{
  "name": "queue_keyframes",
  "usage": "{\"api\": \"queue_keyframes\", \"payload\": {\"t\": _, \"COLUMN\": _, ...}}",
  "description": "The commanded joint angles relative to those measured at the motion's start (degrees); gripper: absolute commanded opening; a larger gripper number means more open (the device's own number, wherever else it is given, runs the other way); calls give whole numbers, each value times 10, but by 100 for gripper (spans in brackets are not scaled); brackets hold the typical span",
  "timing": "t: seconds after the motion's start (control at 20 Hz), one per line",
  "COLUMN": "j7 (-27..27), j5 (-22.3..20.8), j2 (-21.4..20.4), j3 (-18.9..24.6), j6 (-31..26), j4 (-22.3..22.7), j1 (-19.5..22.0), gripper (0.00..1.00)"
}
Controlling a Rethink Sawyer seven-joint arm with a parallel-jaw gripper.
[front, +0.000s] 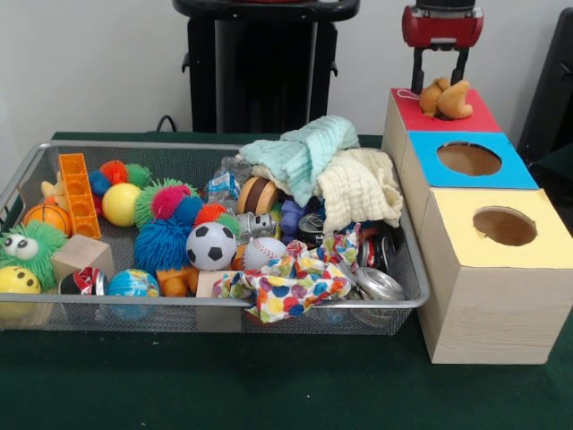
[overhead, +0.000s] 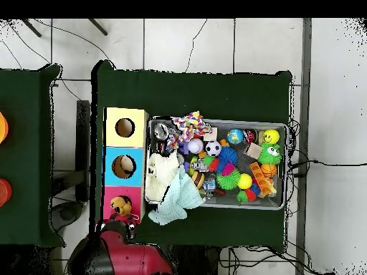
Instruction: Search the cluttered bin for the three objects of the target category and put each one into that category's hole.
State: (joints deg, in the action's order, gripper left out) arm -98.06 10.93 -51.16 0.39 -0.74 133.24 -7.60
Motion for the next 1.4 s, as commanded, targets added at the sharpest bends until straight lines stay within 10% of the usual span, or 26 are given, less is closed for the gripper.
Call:
{"api": "queue_keyframes", "payload": {"t": 0.05, "j7": -76, "j5": 6, "j2": -68, "j3": -3, "j6": -149, "j4": -61, "j1": 4, "gripper": 100}}
{"api": "queue_keyframes", "payload": {"t": 0.6, "j7": -86, "j5": 0, "j2": -108, "j3": -2, "j6": -201, "j4": -64, "j1": 13, "gripper": 100}}
{"api": "queue_keyframes", "payload": {"t": 0.65, "j7": -91, "j5": 1, "j2": -109, "j3": -1, "j6": -178, "j4": -58, "j1": 14, "gripper": 0}}
{"api": "queue_keyframes", "payload": {"t": 1.4, "j7": -103, "j5": -4, "j2": -79, "j3": -28, "j6": -172, "j4": -76, "j1": -14, "gripper": 0}}
